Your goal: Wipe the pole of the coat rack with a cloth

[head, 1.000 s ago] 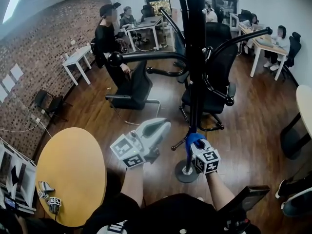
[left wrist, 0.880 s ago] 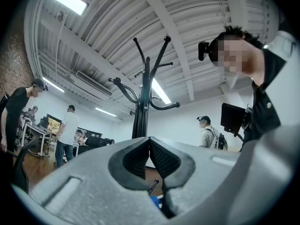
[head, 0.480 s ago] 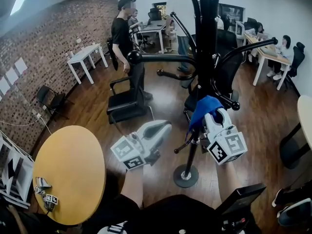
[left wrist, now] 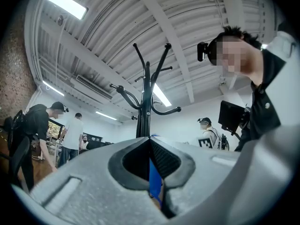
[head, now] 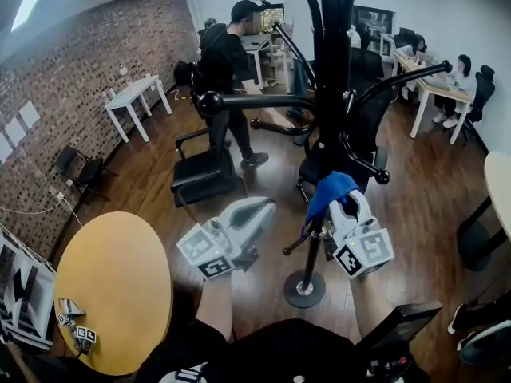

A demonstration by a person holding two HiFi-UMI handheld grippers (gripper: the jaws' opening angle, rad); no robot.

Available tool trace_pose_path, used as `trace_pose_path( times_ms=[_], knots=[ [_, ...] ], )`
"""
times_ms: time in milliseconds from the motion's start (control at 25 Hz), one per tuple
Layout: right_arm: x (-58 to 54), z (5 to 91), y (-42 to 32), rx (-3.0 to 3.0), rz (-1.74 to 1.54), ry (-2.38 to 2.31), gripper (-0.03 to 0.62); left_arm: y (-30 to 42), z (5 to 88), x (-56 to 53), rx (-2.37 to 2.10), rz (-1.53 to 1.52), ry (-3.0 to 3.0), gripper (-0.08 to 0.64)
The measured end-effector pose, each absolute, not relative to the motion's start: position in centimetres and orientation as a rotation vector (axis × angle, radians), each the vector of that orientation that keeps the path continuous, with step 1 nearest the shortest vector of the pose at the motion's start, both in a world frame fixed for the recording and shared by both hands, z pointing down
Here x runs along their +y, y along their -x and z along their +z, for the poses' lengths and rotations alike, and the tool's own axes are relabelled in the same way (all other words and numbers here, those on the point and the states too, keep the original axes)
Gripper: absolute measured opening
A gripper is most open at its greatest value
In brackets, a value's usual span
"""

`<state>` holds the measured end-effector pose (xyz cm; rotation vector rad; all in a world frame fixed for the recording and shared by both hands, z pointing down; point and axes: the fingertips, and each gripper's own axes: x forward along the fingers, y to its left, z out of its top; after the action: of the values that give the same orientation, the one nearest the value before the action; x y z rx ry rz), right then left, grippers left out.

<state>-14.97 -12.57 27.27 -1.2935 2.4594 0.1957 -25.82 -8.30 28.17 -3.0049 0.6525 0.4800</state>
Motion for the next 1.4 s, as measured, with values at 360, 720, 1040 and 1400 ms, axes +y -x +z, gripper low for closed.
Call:
trace_pose_path(
  times_ms=[360, 720, 1040, 1400],
  knots=[
    [-13.4, 50.6, 16.0, 2.628, -0.191, 1.359, 0.021, 24.7, 28.7, -9.5, 0.63, 0.39, 3.03, 0.0],
    [-12.8, 46.6, 15.1, 2.575, -0.226, 1.396, 0.021, 25.1, 29.0, -9.5, 0.649, 0.416, 3.028, 0.0],
    [-12.2, 22.7, 15.4, 2.462, 0.284, 1.23, 0.021, 23.4, 27.7, -9.7, 0.613, 0.477, 2.995, 0.0],
    [-12.4, 23.2, 14.1, 2.55, 0.471, 1.324, 0.021, 20.6, 27.5, -9.8, 0.577, 0.452, 2.963, 0.0]
  ],
)
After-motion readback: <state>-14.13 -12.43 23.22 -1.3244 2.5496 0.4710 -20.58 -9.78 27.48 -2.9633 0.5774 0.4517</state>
